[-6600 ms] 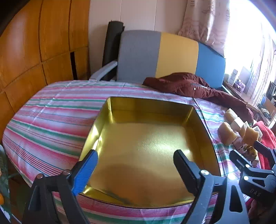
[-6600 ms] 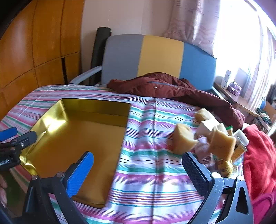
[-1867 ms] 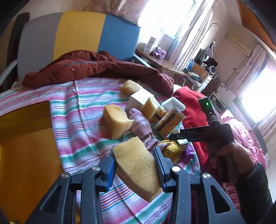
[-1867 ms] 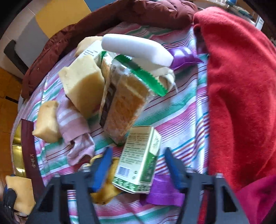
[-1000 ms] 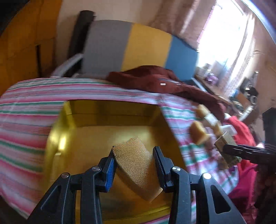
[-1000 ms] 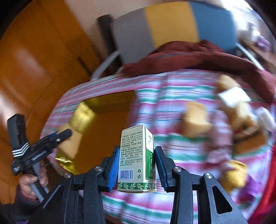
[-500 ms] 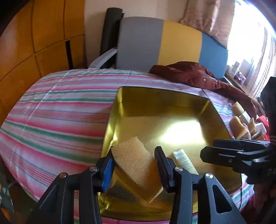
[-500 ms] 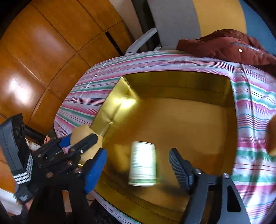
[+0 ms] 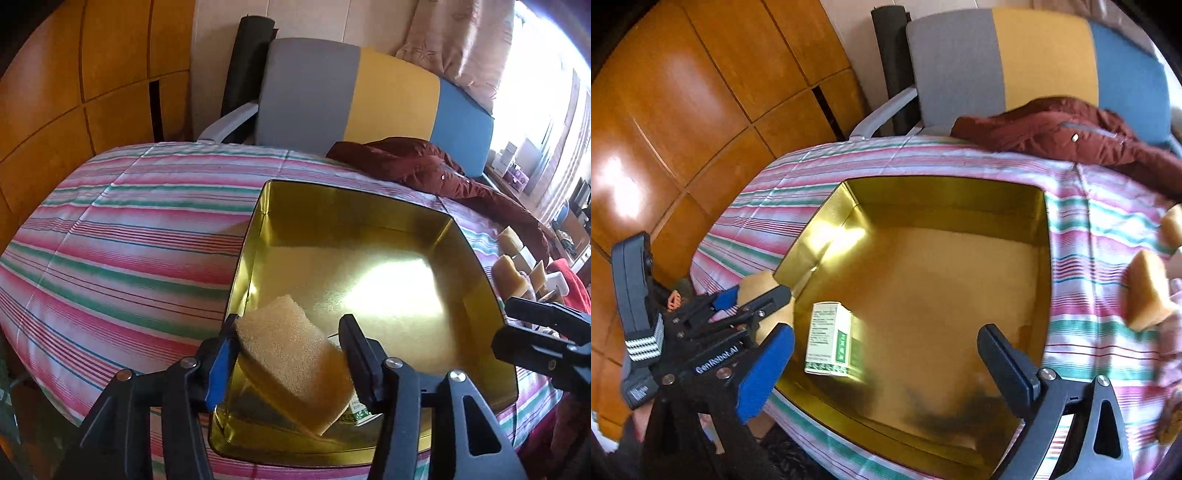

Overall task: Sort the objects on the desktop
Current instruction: 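Carry sponge and box to the gold tray and release both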

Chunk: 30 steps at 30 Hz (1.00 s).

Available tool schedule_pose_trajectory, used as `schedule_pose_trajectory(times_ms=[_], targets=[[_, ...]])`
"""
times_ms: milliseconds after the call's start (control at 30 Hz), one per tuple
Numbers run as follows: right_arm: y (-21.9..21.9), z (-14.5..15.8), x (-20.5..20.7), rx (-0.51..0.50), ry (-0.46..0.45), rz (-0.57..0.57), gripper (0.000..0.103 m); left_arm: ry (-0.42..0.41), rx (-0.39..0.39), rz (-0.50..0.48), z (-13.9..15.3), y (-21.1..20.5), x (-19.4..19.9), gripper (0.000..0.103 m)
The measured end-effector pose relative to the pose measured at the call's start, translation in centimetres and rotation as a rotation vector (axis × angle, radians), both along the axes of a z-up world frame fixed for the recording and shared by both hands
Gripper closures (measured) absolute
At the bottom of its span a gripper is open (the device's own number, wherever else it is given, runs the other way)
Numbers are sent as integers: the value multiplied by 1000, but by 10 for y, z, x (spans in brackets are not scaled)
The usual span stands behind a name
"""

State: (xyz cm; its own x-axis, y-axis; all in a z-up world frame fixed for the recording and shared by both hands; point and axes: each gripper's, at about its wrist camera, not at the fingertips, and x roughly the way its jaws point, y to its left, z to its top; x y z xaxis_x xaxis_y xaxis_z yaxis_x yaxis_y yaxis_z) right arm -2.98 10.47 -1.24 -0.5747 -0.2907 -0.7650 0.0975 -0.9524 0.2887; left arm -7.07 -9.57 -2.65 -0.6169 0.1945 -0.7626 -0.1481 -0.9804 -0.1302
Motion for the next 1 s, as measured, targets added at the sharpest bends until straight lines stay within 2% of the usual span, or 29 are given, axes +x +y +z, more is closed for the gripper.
schedule_pose_trajectory(times_ms=[167, 233, 267, 367, 500, 600, 667, 733, 900, 1000], targets=[[-3, 7, 13, 83, 48, -3, 0, 24, 12, 9, 6, -4, 3, 38], [-3, 7, 16, 100, 58, -8, 0, 48, 16, 11, 9, -6, 3, 24], [-3, 7, 17, 102, 59, -9, 0, 50, 22, 14, 10, -8, 2, 23], [-1, 6, 19, 108, 61, -15, 0, 53, 62, 10, 15, -11, 1, 23], [1, 6, 26, 129, 84, -31, 0, 79, 42, -9, 21, -5, 7, 23], [5, 9, 33, 184, 123, -60, 0, 92, 24, 11, 24, -1, 12, 25], [6, 11, 38, 218, 153, -80, 0, 99, 7, 24, 26, 3, 15, 31], [12, 15, 44, 246, 195, -123, 0, 81, 13, 21, 27, 7, 15, 35], [32, 24, 62, 277, 281, -228, 0, 78, 15, 5, 30, 17, 19, 35], [55, 28, 71, 243, 296, -309, 0, 101, -4, -35, 33, 30, 24, 35]])
